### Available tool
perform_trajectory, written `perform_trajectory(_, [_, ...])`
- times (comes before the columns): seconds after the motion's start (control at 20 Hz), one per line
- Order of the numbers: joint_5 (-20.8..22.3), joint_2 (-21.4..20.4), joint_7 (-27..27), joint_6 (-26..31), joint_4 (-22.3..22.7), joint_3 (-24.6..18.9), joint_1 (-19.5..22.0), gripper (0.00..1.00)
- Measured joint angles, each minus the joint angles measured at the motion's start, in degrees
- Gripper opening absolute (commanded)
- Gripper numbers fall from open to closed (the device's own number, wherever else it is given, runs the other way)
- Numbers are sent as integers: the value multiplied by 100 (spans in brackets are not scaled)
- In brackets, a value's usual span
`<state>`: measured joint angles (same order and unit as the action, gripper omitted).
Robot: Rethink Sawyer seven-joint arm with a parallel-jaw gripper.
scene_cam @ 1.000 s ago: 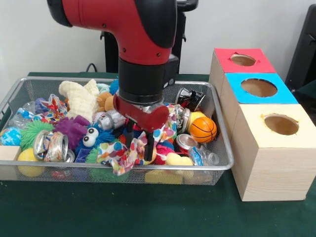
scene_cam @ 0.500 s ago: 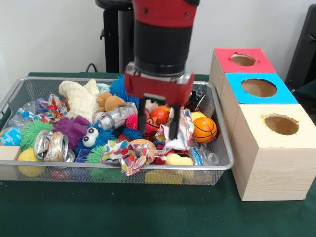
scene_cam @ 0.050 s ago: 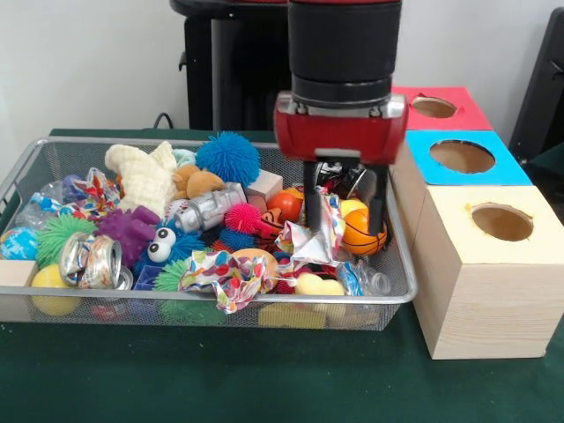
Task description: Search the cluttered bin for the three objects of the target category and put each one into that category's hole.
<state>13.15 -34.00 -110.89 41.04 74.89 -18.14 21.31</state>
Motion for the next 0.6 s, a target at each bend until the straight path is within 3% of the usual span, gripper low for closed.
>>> perform_trajectory(0.35, [-112,507,0,-40,175,-676,531,100])
perform_trajectory(0.6, [-29,848,0,-39,182,-795,678,100])
